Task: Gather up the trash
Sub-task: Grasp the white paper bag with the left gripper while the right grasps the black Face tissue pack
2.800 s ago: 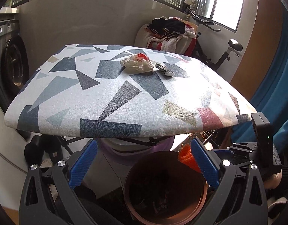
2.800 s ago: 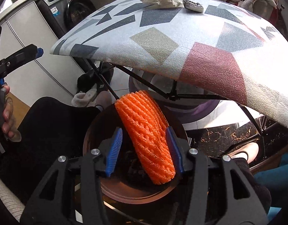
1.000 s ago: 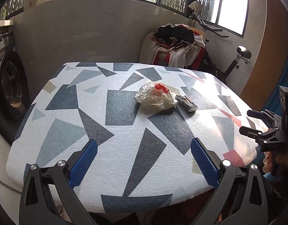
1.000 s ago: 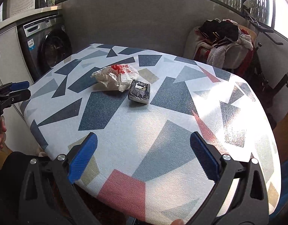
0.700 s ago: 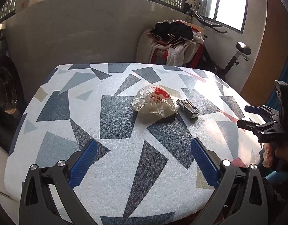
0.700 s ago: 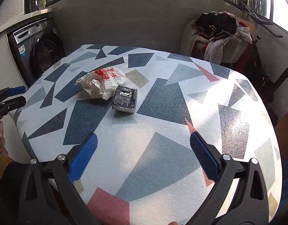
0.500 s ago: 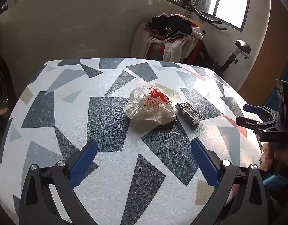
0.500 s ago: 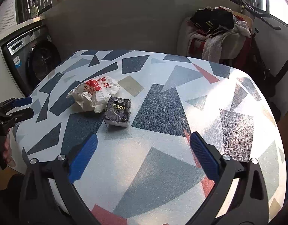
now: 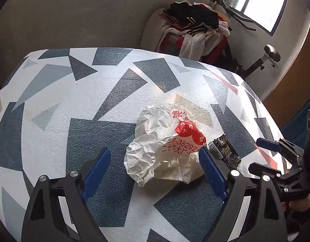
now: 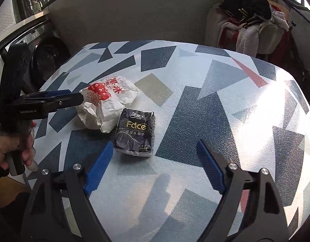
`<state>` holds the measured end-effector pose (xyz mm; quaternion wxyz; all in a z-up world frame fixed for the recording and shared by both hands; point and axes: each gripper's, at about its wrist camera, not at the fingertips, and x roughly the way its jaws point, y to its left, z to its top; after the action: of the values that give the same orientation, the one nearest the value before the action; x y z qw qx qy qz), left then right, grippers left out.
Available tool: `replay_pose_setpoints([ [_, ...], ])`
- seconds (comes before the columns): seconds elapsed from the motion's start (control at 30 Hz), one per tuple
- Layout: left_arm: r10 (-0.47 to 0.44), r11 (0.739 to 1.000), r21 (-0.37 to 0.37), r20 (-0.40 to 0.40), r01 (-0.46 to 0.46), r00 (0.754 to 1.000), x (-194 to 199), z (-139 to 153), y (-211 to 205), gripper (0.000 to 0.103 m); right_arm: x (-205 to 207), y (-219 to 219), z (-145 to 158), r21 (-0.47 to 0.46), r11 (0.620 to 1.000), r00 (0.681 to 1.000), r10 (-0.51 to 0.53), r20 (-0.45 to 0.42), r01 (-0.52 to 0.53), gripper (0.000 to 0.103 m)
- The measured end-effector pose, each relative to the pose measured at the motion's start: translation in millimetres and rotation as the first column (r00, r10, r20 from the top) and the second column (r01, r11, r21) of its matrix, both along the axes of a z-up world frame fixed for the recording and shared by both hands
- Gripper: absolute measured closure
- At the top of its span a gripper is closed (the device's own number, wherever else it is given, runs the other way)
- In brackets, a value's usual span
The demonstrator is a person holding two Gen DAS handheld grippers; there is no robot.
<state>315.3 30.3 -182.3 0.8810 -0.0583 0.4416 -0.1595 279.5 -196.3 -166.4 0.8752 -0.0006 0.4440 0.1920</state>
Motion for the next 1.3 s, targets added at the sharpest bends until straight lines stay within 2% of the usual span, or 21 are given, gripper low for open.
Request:
replay_pose_setpoints([
  [0.17,-0.004,1.0,-0.03,-0.013,0.004,1.0,-0.2,-1.4,10.9,0.017,25.8,21.3,-13.4,0.05,0.999,0.997,0.016,-0.07,-0.013,0.027],
  [0.27,-0.016,0.999,-0.049,-0.031,0.014,0.999,3.8,-4.0,11.0,0.017,32.1,31.0,-21.7,0.034,0.999,0.994,0.018,-0.112,-0.014,0.052],
  [0.3,-0.025,0.999,-0.041,-0.032,0.023,0.999,5.0,-5.1,8.7,0.019,31.4,31.9,-22.9,0.027,1.0,0.993,0.016,-0.116,-0.013,0.056],
  [0.37,-0.036,0.999,-0.028,-0.048,0.034,0.998,8.2,-10.2,4.6,0.033,25.2,30.5,-21.6,0.008,1.0,0.996,0.008,-0.09,-0.008,0.059],
  [0.4,-0.037,0.999,-0.033,-0.065,0.035,0.997,10.5,-13.6,3.7,0.035,21.3,27.9,-20.3,0.007,1.0,0.997,0.007,-0.076,-0.006,0.06],
  [0.53,-0.023,0.998,-0.068,-0.101,0.016,0.995,19.8,-20.9,3.3,0.04,7.0,8.6,-11.7,0.02,0.999,0.999,-0.026,-0.046,0.027,0.063],
  [0.7,-0.065,0.996,-0.063,-0.088,0.059,0.994,14.6,-18.2,-3.0,0.06,-11.7,-12.7,2.8,0.017,0.998,0.998,-0.06,-0.009,0.061,0.063],
  [0.73,-0.072,0.996,-0.058,-0.08,0.067,0.994,10.4,-15.3,-3.2,0.07,-16.5,-16.7,6.0,0.023,0.997,0.998,-0.069,-0.003,0.069,0.063],
  [0.97,-0.133,0.991,0.008,0.002,0.133,0.991,-35.5,19.7,-4.7,0.07,-54.9,-39.9,24.7,0.09,0.99,0.993,-0.113,0.029,0.11,0.063],
  [1.1,-0.156,0.987,0.043,0.042,0.154,0.987,-69.6,38.5,-5.7,0.07,-77.1,-44.1,31.7,0.089,0.99,0.993,-0.113,0.04,0.109,0.063],
  [1.3,-0.168,0.985,0.05,0.059,0.166,0.984,-128.1,49.8,-10.1,0.07,-120.0,-47.8,38.2,0.092,0.991,0.993,-0.103,0.056,0.098,0.063],
])
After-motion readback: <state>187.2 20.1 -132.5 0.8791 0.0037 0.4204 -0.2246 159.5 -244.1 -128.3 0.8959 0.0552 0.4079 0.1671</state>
